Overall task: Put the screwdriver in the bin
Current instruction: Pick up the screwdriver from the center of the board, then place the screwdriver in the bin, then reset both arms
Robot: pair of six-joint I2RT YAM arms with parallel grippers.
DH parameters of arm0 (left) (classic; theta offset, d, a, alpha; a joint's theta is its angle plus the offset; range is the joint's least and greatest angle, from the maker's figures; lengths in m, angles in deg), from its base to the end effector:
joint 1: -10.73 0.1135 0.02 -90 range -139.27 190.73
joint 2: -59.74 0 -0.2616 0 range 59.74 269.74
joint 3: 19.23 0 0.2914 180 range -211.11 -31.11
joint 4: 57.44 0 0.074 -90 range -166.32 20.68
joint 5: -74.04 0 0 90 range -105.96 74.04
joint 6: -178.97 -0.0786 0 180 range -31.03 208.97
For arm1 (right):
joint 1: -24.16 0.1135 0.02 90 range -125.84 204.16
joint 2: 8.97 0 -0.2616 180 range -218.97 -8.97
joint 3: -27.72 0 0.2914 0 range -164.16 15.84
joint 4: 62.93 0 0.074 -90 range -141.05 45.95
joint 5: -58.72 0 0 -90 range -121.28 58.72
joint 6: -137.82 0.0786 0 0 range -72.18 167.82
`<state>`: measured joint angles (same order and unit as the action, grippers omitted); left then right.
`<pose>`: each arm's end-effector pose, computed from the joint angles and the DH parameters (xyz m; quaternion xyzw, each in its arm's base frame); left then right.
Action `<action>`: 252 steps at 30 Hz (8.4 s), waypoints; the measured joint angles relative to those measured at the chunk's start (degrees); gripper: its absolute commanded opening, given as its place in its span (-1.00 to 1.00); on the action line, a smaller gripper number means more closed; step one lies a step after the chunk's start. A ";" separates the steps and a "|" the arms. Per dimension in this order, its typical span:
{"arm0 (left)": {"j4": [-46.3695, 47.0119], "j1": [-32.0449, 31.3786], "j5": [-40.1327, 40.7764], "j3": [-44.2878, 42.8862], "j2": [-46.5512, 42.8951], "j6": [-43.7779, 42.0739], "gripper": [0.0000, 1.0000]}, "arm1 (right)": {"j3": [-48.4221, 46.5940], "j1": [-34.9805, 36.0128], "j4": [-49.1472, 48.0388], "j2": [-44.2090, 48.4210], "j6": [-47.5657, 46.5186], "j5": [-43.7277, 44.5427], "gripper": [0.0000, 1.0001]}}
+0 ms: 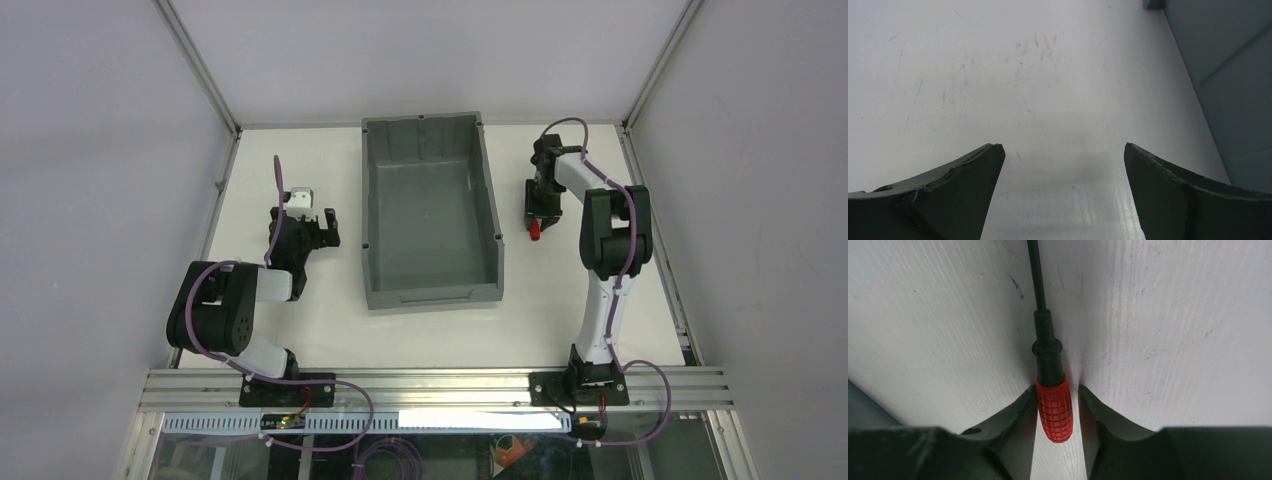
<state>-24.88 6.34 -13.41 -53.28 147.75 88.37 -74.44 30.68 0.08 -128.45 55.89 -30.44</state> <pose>0.3237 -0.0213 0.0837 0.0234 0.8257 -0.0003 0.5637 0.4498 0.0502 0.1041 0.0141 0.9963 0.0035 0.0845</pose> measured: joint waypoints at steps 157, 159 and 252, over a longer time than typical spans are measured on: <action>0.00 0.00 -0.02 0.00 0.00 0.00 0.98 | -28.22 32.70 7.67 -16.15 23.89 5.99 -0.41; 0.00 0.00 -0.02 0.00 0.00 0.00 0.98 | -28.22 32.70 7.69 -16.15 24.00 6.01 -0.35; 0.00 0.00 -0.02 0.00 0.00 0.00 0.98 | 17.86 -3.45 -19.04 25.57 9.53 5.90 0.99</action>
<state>-24.88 6.34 -13.43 -53.28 147.75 88.37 -56.58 27.23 -18.96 -102.88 65.42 -24.54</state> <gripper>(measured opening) 0.992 0.992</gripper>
